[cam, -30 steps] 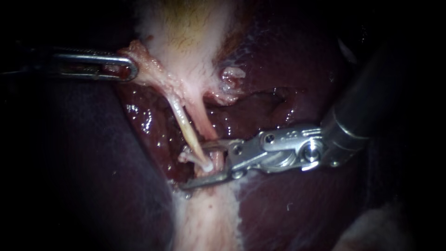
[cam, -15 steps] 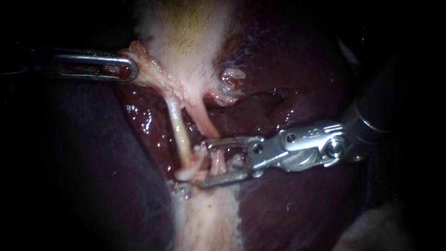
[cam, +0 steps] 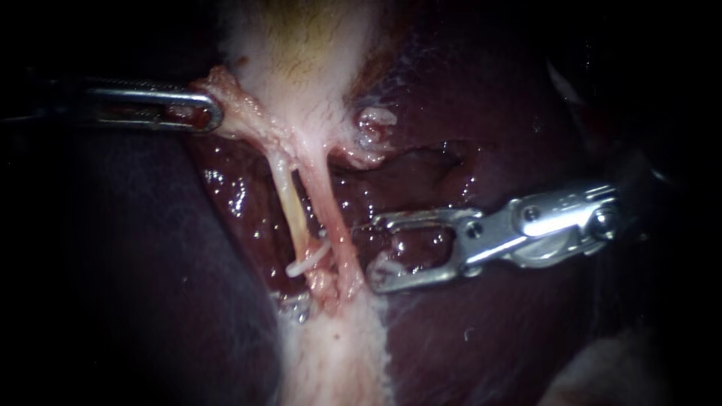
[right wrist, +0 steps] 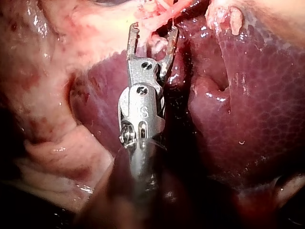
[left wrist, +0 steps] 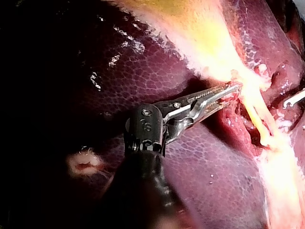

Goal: Going back first clip left tube

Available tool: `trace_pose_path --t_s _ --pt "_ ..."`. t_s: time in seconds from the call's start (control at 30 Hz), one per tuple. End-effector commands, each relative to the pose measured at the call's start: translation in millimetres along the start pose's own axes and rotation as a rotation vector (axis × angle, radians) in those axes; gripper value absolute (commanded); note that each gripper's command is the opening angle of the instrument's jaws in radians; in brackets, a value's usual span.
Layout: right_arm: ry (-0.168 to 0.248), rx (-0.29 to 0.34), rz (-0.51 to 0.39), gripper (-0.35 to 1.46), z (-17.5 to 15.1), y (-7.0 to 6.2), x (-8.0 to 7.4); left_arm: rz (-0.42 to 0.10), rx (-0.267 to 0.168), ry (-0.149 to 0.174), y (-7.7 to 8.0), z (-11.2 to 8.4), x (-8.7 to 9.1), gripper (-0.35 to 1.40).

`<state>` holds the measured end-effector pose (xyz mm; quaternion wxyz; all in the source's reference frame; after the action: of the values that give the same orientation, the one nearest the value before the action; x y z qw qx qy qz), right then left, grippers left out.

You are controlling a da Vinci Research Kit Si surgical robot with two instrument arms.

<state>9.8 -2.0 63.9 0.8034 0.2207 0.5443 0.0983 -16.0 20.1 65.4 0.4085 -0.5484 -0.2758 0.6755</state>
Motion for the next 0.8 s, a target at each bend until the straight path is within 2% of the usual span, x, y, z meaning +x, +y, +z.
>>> trace_pose_path --t_s 0.03,0.33,0.63,0.8 --pt "0.0 0.001 -0.006 0.5 -0.5 0.0 0.1 0.0 0.0 0.0 0.0 0.0 0.0 -0.35" --pt "0.003 0.012 -0.042 0.5 -4.0 0.3 1.0 0.0 0.0 0.0 0.0 0.0 0.0 -0.35" --pt "0.003 0.013 -0.053 0.5 -4.2 0.3 1.0 0.001 0.001 0.001 0.0 0.2 -0.1 -0.35" --pt "0.003 0.013 -0.053 0.5 -4.3 0.2 1.0 0.006 0.004 0.002 -0.3 1.0 -0.9 -0.35"
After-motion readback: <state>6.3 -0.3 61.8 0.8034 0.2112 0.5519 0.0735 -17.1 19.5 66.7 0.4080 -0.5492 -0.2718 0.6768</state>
